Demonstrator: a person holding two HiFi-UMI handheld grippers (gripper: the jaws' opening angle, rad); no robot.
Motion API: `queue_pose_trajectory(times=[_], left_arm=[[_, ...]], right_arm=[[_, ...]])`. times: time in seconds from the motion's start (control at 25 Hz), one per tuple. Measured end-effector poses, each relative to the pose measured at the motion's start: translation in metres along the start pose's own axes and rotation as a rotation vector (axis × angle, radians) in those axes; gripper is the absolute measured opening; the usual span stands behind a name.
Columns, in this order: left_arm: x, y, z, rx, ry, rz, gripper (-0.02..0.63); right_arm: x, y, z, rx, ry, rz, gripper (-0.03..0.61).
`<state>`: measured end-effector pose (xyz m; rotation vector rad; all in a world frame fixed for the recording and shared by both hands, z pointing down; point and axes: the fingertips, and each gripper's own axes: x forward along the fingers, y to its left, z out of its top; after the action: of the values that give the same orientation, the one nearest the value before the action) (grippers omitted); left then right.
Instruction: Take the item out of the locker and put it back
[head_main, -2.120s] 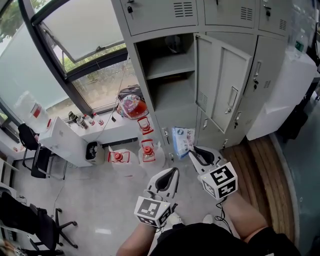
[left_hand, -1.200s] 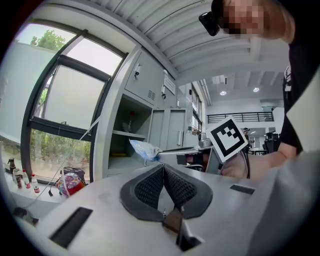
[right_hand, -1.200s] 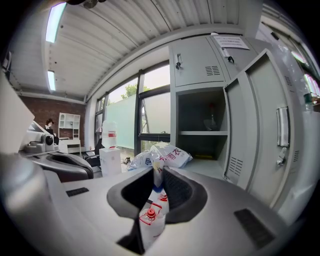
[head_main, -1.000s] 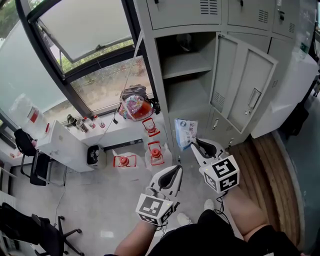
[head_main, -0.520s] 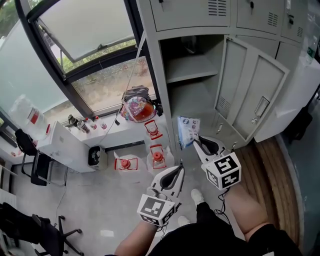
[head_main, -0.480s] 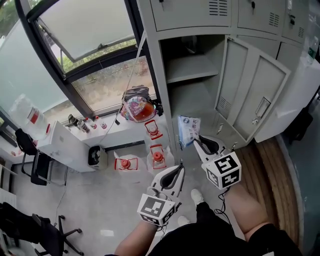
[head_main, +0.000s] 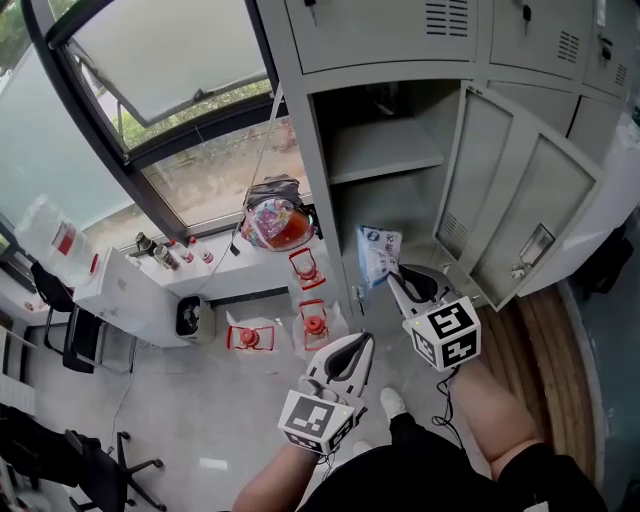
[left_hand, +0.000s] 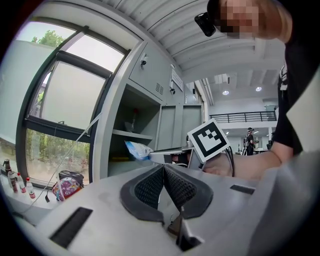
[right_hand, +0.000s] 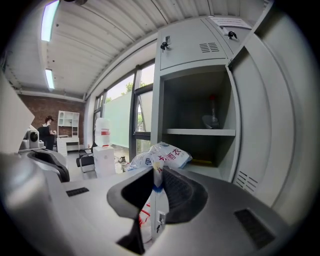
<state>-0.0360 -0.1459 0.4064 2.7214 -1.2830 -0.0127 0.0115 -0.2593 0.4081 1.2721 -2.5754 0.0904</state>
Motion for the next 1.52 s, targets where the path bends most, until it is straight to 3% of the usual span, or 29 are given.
queue_pose_trajectory(times=[0.48,1.52], left_arm=[[0.037,0.028,0.001,-0.013,0.0,0.038,0.017],[0.089,0.071,-0.011,-0.019,0.031,0.059,0.017]], right_arm=[[0.062,-0.047,-0.004,0.002,0.041,0.005,0.112],[0.165,-0.122,-0.067,-0.016,0.243,-0.038,0.112]])
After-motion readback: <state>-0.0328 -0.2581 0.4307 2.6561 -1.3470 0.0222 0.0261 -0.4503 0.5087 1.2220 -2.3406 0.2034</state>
